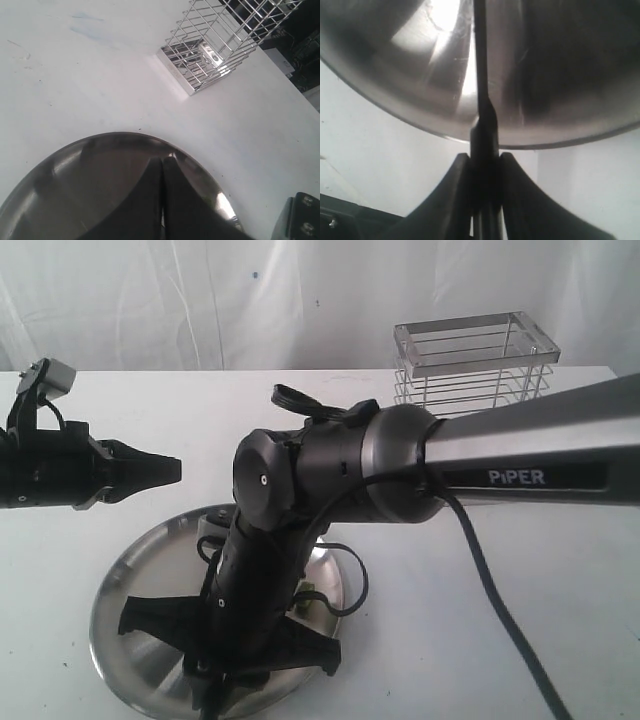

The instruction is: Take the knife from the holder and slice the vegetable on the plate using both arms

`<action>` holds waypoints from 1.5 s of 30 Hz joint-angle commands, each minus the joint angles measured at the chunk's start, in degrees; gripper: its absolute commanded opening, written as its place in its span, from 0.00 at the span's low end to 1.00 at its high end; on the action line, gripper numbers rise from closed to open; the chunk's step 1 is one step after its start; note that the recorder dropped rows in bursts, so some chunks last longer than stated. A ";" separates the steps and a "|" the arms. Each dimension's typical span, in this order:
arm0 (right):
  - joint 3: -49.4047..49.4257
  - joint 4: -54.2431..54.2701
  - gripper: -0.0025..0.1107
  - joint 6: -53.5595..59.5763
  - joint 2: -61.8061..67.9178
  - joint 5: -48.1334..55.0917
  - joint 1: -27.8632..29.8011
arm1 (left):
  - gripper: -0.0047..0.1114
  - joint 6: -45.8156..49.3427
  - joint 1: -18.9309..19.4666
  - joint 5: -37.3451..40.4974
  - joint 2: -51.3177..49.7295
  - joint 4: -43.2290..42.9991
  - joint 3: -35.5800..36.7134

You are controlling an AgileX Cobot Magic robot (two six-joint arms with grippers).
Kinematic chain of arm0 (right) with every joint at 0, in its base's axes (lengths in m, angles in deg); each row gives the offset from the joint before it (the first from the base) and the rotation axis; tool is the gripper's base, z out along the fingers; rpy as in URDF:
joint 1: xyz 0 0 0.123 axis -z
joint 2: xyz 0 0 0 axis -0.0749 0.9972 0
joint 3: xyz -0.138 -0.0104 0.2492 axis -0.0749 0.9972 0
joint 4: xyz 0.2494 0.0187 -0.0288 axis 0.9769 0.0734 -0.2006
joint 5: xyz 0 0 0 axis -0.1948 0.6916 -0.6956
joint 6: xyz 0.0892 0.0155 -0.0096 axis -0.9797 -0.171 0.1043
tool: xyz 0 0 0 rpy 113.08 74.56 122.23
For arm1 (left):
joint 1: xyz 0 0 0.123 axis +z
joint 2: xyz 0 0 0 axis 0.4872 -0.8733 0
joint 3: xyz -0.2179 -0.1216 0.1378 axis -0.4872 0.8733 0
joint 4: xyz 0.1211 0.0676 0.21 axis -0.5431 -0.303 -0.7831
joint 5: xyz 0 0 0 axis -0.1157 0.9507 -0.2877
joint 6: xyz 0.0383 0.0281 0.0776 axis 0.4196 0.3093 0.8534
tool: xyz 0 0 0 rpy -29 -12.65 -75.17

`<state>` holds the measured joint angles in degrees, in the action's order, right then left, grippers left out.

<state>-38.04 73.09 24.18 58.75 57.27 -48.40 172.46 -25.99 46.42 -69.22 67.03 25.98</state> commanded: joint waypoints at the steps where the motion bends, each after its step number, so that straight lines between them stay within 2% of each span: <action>1: -0.12 -0.88 0.02 -0.41 0.15 -1.64 -0.15 | 0.04 0.30 0.14 0.54 -0.06 0.88 -0.12; 36: -0.12 -2.50 0.02 -1.24 1.58 -2.42 -0.15 | 0.04 0.30 0.14 1.83 -0.06 0.88 -0.12; 45: -0.12 -7.23 0.02 -1.68 -0.46 -4.10 -0.15 | 0.04 0.30 0.14 1.83 -0.06 0.88 -0.12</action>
<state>-38.04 67.29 22.44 59.94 52.71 -48.40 172.46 -25.99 47.08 -69.22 67.15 25.98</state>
